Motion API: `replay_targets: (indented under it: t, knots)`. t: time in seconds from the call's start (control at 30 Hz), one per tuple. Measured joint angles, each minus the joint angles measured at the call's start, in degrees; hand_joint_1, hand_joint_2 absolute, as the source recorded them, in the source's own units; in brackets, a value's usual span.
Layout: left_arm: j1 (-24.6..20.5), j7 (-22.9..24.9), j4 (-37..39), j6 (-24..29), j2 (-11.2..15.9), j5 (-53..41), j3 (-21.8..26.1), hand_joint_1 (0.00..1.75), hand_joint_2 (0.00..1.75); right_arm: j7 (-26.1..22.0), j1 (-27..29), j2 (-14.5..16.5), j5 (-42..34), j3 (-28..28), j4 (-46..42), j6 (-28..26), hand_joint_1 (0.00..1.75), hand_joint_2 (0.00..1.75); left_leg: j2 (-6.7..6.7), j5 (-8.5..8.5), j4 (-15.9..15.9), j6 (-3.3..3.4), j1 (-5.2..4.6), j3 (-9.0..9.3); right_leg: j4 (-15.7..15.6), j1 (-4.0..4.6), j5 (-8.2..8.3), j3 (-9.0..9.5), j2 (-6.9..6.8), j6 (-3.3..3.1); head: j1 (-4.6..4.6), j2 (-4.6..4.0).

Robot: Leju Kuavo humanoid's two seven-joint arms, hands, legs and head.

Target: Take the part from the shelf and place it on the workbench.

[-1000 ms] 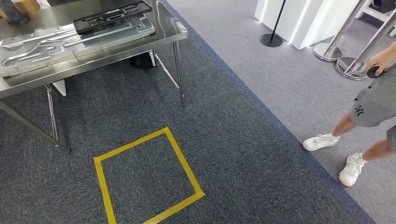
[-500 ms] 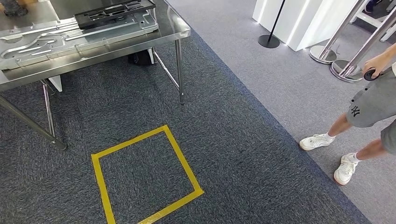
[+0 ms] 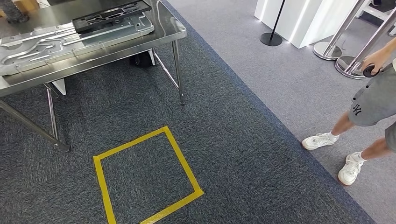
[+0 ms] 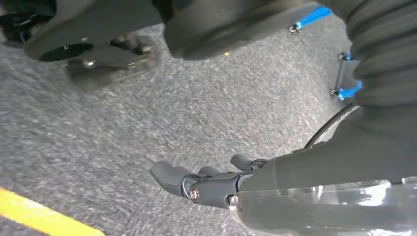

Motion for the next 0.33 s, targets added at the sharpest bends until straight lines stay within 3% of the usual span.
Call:
replay_targets:
  t: [0.03,0.07,0.1,0.17,0.2,0.33]
  knots:
    - [-0.05,0.01,0.0,0.01,0.0,-0.02,0.0,0.0,1.75,0.0,0.0,0.01,0.0,0.0,0.0,0.0,0.0,1.75,0.0,0.7,0.02,0.03,0.01,0.15,0.1,0.05,-0.05,0.03,0.0,-0.02,0.0,0.0]
    - [0.01,0.05,0.01,0.01,0.02,-0.11,-0.01,0.0,1.75,-0.01,-0.01,0.04,0.0,0.0,0.0,0.0,0.0,1.75,0.01,2.46,-2.22,0.11,0.03,1.27,0.23,0.08,-0.12,0.1,0.07,0.0,0.0,0.0]
    - [0.18,0.12,0.01,0.01,0.04,-0.21,-0.01,0.0,1.75,-0.02,-0.01,0.09,0.0,0.0,0.0,0.0,0.0,1.75,0.01,4.84,-6.24,0.25,0.05,3.06,0.43,0.09,-0.24,0.14,0.17,0.1,0.0,0.0]
    - [0.57,0.24,0.02,0.01,0.1,-0.39,-0.02,0.0,1.75,-0.04,-0.03,0.2,0.0,-0.01,0.0,-0.01,0.0,1.75,0.0,7.6,-13.28,0.64,0.01,5.87,0.99,0.3,-0.43,-0.12,0.37,0.52,-0.01,0.0]
    - [0.7,0.24,0.02,0.01,0.11,-0.39,-0.02,0.0,1.75,-0.05,-0.05,0.24,-0.01,-0.02,0.0,-0.02,0.0,1.75,-0.02,7.98,-15.08,0.88,-0.03,6.35,1.21,0.38,-0.43,-0.41,0.38,0.8,0.0,0.0]
    - [0.73,0.02,0.02,-0.01,0.07,-0.36,-0.02,0.0,1.75,-0.24,-0.07,0.28,-0.07,-0.02,0.0,-0.04,0.0,1.75,-0.18,8.09,-15.75,1.9,-0.04,6.08,1.55,0.38,-0.3,-0.95,0.31,1.85,0.01,0.01]
